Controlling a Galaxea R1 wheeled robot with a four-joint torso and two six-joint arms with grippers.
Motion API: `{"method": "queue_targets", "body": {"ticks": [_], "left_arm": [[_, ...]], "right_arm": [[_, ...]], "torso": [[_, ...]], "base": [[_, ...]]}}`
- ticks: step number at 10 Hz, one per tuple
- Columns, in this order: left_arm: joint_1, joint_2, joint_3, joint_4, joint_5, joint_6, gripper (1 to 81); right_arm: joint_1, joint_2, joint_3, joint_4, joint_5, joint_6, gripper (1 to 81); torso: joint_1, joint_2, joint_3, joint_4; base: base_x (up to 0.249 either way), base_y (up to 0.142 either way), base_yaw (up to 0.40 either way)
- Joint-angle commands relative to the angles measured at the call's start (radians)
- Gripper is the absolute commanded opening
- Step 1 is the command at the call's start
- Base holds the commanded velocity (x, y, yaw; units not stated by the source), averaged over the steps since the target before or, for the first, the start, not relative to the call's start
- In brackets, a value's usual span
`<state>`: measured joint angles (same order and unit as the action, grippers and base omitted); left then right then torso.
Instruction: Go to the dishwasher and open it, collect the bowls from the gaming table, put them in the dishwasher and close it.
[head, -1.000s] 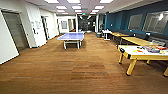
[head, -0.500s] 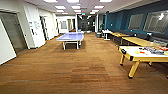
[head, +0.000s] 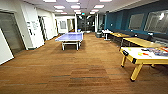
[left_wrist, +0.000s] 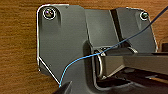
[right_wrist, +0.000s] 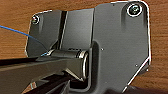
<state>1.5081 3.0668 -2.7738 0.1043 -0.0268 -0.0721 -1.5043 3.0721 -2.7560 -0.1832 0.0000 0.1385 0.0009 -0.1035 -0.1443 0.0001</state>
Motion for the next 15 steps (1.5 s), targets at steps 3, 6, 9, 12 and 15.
{"method": "queue_targets", "body": {"ticks": [3, 6, 9, 12, 15], "left_arm": [[-0.048, 0.0, -0.001, -0.006, 0.051, 0.002, 81.1], [-0.048, 0.0, 0.002, -0.006, 0.051, 0.002, 81.1], [-0.048, 0.0, 0.002, -0.006, 0.051, 0.002, 81.1], [-0.048, 0.001, -0.001, -0.005, 0.053, 0.002, 81.1], [-0.048, 0.0, 0.002, -0.005, 0.053, 0.003, 81.1]], "right_arm": [[0.045, 0.003, 0.001, -0.01, -0.051, -0.002, 81.1], [0.051, -0.005, -0.005, -0.007, -0.051, 0.001, 81.1], [0.052, -0.013, -0.014, -0.002, -0.043, 0.012, 81.1], [0.055, -0.013, -0.011, -0.002, -0.041, 0.012, 81.1], [0.055, -0.013, -0.011, -0.002, -0.041, 0.012, 81.1]], "torso": [[0.0, 0.0, 0.0, 0.0], [0.0, 0.0, 0.0, 0.0], [0.0, 0.0, 0.0, 0.0], [0.0, 0.0, 0.0, 0.0], [0.001, 0.0, 0.0, 0.0]], "base": [[0.241, 0.0, 0.0], [0.241, 0.0, 0.0], [0.241, 0.0, 0.0], [0.241, 0.0, 0.0], [0.191, 0.0, 0.0]]}}
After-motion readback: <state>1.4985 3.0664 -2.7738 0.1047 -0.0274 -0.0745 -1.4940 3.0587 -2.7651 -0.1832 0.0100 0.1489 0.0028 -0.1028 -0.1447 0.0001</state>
